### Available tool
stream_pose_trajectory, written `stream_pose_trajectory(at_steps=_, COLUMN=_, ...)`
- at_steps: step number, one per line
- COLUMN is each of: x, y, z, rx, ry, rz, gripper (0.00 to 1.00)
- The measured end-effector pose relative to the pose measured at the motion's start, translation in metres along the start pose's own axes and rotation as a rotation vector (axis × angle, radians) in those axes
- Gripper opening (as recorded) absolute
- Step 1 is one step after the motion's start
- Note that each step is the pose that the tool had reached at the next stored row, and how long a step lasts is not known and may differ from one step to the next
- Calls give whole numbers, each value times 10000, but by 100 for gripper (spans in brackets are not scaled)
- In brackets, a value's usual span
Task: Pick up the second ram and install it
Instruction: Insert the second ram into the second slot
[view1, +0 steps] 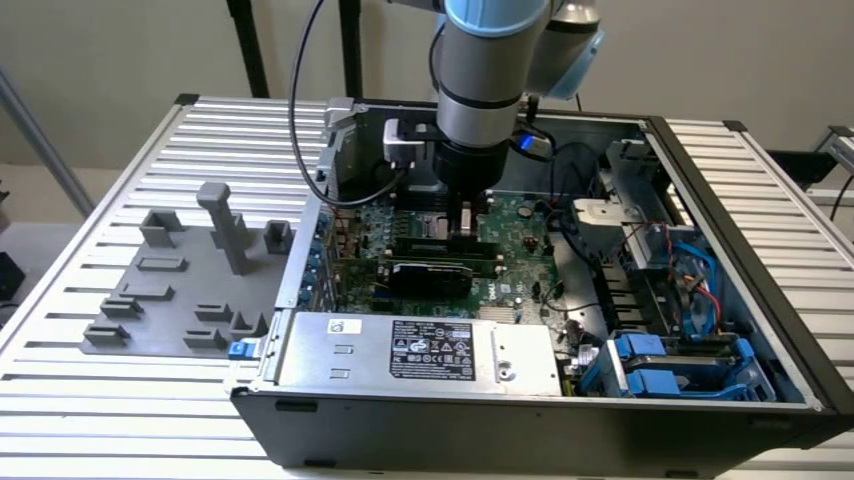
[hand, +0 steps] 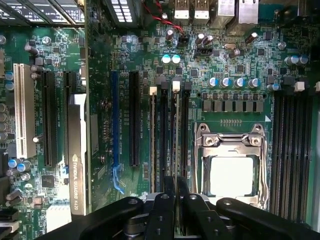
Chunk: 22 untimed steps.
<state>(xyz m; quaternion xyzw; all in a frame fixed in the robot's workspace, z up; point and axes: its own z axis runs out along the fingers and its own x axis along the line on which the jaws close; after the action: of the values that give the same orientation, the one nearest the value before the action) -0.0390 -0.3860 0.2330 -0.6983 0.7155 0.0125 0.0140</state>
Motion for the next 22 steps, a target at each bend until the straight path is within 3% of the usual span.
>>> stream_pose_trajectory(at_steps=14, x=-23, y=5, z=31, rx=-12, ry=14, rz=-17, gripper=13)
stream_pose_trajectory(at_steps=22, x=-22, y=13, z=47, rx=-27, ry=53, rz=-62, gripper=13)
